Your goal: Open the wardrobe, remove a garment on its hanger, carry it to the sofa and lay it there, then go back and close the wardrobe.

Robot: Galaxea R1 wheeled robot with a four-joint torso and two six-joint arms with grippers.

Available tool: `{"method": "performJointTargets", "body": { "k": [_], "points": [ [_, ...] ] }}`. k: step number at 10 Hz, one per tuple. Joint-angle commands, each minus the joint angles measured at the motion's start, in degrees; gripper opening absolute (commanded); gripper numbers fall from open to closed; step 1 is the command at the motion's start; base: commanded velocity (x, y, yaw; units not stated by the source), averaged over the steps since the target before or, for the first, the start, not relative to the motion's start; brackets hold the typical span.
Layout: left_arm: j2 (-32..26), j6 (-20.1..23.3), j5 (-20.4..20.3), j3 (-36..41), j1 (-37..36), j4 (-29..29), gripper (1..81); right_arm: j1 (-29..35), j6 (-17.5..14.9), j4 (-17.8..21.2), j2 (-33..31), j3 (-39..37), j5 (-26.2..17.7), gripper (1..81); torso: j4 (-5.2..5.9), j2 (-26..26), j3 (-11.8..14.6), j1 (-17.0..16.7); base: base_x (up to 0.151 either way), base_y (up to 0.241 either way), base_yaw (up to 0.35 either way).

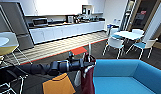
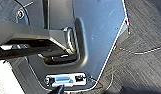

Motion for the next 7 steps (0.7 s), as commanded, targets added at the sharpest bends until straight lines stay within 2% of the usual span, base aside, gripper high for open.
{"method": "performJointTargets", "body": {
  "k": [1,7],
  "points": [
    [-0.1,0.8,-5.3,2.6,-10.3,1.6,1.0,0.5,0.0,-0.2,-0.5,0.1,-3.6,81.1,0.0,0.0,0.0,0.0,0.0,0.0,-0.275],
    [-1.5,0.8,-5.3,3.2,-10.4,1.6,1.0,0.6,0.0,-0.2,-0.4,0.1,-3.6,81.1,0.0,0.0,0.0,0.0,0.0,0.0,-0.275]
  ]
}}
